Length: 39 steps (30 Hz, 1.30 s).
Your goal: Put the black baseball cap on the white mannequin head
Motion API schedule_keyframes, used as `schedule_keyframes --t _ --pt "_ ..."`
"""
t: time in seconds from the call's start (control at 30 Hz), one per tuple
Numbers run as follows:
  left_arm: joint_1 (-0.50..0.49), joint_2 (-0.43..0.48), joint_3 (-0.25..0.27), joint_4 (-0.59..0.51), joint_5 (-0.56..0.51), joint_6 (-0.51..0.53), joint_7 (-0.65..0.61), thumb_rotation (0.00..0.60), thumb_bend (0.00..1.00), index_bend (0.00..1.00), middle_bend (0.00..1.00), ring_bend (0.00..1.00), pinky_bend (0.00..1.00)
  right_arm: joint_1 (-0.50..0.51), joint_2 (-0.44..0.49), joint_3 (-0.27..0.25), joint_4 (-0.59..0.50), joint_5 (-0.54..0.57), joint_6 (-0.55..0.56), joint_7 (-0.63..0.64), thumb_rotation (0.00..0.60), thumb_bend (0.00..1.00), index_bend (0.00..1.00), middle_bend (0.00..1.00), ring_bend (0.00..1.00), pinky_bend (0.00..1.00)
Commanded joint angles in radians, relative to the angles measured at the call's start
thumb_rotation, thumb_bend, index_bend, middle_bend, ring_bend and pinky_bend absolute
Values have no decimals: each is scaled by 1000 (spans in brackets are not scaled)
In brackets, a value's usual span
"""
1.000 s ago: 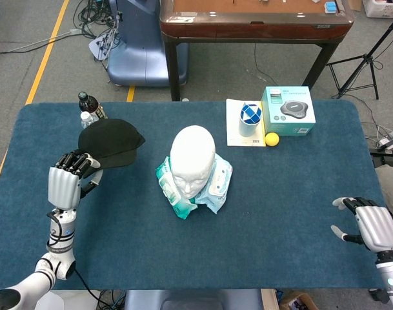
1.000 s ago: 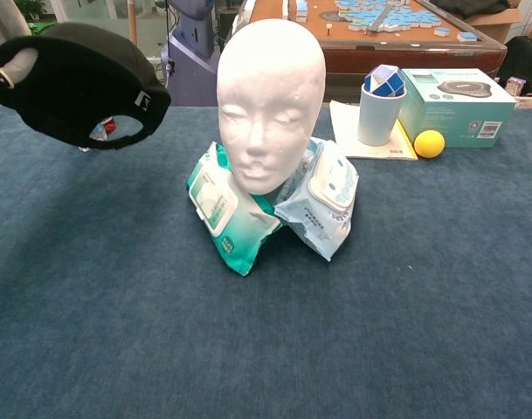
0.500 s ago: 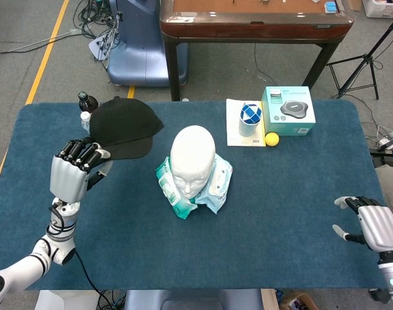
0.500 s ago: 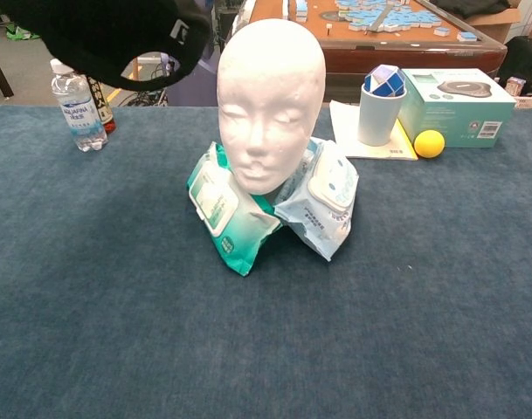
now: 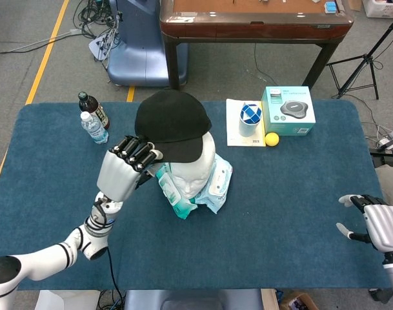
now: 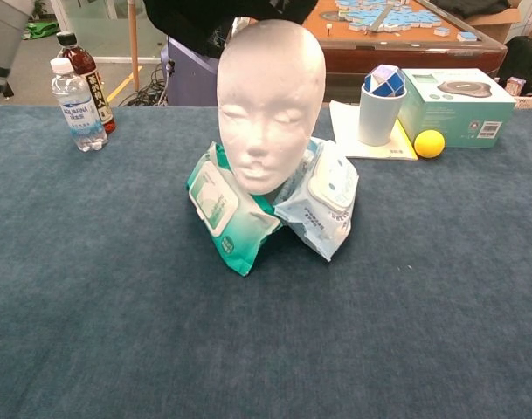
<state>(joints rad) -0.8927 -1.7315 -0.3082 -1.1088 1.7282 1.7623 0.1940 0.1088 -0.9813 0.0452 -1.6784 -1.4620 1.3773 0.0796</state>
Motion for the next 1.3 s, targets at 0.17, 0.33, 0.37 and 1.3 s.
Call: schedule_keyframes --t 0.17,0.33,0.37,1.3 --pt "1 -105 37 44 22 8 72 600 340 788 666 440 556 -4 9 3 -1 -1 9 13 600 211 370 428 326 341" --pt "43 -157 106 120 34 6 62 600 340 769 659 439 556 -6 11 3 -2 -4 13 14 600 211 370 427 325 341" --pt "53 -161 120 130 38 5 65 600 340 748 650 434 555 -6 11 3 -2 -4 12 14 600 211 370 427 325 341" --pt "404 36 263 2 -47 24 138 600 201 9 378 314 509 14 0 -14 -6 12 -52 -45 600 207 370 431 326 341"
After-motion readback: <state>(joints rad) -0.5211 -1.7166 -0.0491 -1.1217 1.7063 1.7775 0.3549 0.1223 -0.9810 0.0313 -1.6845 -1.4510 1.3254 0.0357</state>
